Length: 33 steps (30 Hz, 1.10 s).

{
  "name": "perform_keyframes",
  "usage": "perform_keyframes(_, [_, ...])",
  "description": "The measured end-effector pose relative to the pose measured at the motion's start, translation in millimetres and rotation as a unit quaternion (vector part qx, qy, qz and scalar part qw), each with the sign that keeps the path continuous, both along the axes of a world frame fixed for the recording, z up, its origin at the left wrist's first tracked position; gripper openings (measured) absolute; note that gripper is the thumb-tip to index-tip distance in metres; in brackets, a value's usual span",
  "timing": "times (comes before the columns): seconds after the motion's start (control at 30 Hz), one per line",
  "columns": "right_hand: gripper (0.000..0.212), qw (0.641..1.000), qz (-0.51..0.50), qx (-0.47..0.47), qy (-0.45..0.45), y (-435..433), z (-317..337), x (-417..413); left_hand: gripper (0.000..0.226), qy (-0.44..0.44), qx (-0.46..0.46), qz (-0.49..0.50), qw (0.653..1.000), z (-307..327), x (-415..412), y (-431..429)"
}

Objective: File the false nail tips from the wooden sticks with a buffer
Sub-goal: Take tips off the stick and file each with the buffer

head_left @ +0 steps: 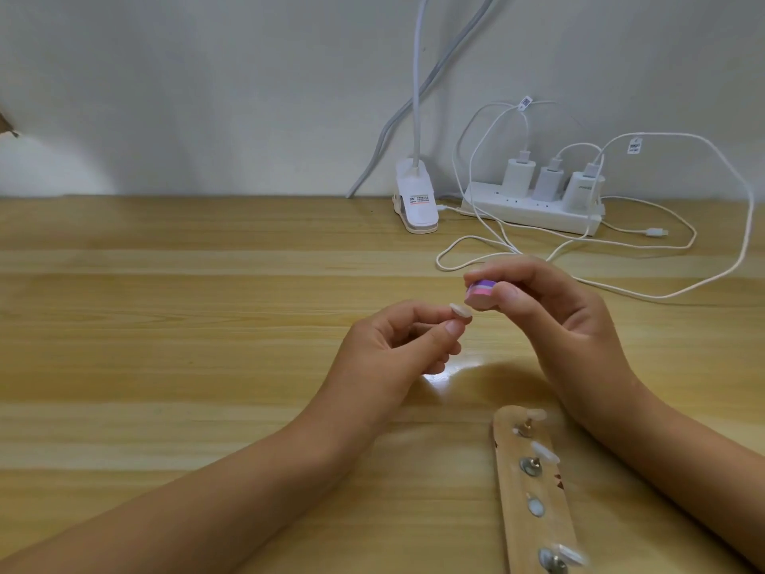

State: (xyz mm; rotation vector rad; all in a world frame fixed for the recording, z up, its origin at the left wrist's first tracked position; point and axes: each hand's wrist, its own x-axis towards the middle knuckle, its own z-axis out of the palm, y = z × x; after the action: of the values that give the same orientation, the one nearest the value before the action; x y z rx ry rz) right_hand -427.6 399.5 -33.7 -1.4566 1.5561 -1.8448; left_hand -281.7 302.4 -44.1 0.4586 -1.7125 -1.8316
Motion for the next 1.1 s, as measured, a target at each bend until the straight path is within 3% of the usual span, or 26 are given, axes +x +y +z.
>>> perform_keyframes(0.2, [0.018,0.999,0.006,-0.013,-0.035,-0.3,0.7,-0.2,0.012,0.016,0.003,0.002,1.0,-1.1,-1.0,-0.7])
perform_keyframes(0.33, [0.019,0.997,0.037,0.044,-0.043,-2.8,-2.0,-0.7,0.008,0.016,-0.015,0.003,1.0,0.1,-1.0,0.2])
perform_keyframes(0.57, [0.02,0.999,0.027,0.044,-0.011,-1.9,-3.9,1.3,0.006,0.01,-0.023,0.006,1.0,0.1,-0.9,0.7])
perform_keyframes(0.67, [0.017,1.0,0.004,-0.001,0.004,-0.3,-3.3,1.4,0.014,0.008,-0.022,0.008,1.0,0.3,-0.9,0.8])
perform_keyframes(0.97, [0.015,0.999,0.022,0.024,0.018,-0.9,-3.4,2.8,0.01,0.001,-0.03,0.008,1.0,1.7,-0.7,1.3])
perform_keyframes(1.1, [0.017,1.0,0.012,-0.001,0.028,-0.6,-3.8,1.7,0.02,0.005,-0.033,0.01,0.999,0.6,-0.7,0.3])
